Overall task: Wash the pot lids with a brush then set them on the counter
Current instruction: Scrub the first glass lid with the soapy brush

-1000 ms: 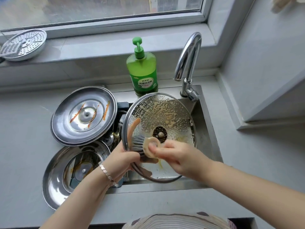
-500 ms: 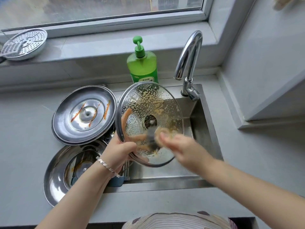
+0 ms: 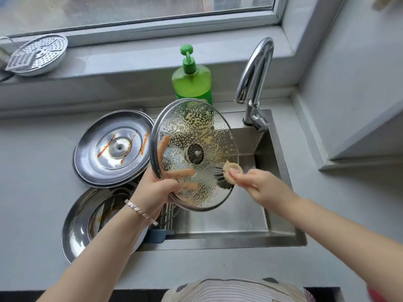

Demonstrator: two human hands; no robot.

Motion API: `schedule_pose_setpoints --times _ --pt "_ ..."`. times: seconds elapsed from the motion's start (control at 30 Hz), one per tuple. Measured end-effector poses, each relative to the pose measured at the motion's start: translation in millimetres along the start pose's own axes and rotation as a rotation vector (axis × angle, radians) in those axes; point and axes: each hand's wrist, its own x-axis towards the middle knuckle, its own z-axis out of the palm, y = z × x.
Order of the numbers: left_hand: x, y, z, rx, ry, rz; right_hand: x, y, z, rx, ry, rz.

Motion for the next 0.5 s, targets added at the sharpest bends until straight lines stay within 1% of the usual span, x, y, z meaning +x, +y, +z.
schedule_pose_setpoints --times 0.03,0.07,0.13,0.17,0.27,0.33,0.4,0.43,0.47,0.5 --pt "1.6 -1.1 1.1 -0.001 0.02 -0.004 0.8 -5.2 2.0 0.023 -0.011 -0.031" --pt "2.9 -2.6 2.5 0.002 0.037 -0.006 0.8 -16.7 8.2 0.066 -0.041 -0.108" --pt "4.0 -6.8 5.2 0.009 0.047 -0.014 -5.3 -42.7 16.3 0.163 -0.168 -0.237" --pt "2.9 -7.5 5.1 0.003 0.043 -0.022 -7.6 -43.6 15.4 0.178 -0.224 -0.251" --pt "-2.0 -4.0 -1.5 -0.024 0.025 -0.051 -9.1 -10.4 -2.6 0.077 -0.218 -0.212" --pt "-4.6 -2.2 -1.6 -0.019 0.031 -0.065 -8.1 17.6 -13.7 -0.034 -0.188 -0.129" --pt "-5.1 -4.4 2.8 0.006 0.041 -0.079 -5.7 22.5 -13.9 -0.126 -0.185 -0.046" --pt "-4.8 -6.2 5.4 0.02 0.048 -0.087 -5.3 13.6 -11.6 -0.107 -0.172 -0.062" --pt "-4.5 -7.5 7.1 0.029 0.057 -0.095 -7.5 0.2 -6.7 -0.047 -0.171 -0.132" --pt "-4.2 -8.0 7.5 0.028 0.066 -0.1 -14.2 -11.0 -0.8 0.014 -0.228 -0.2"
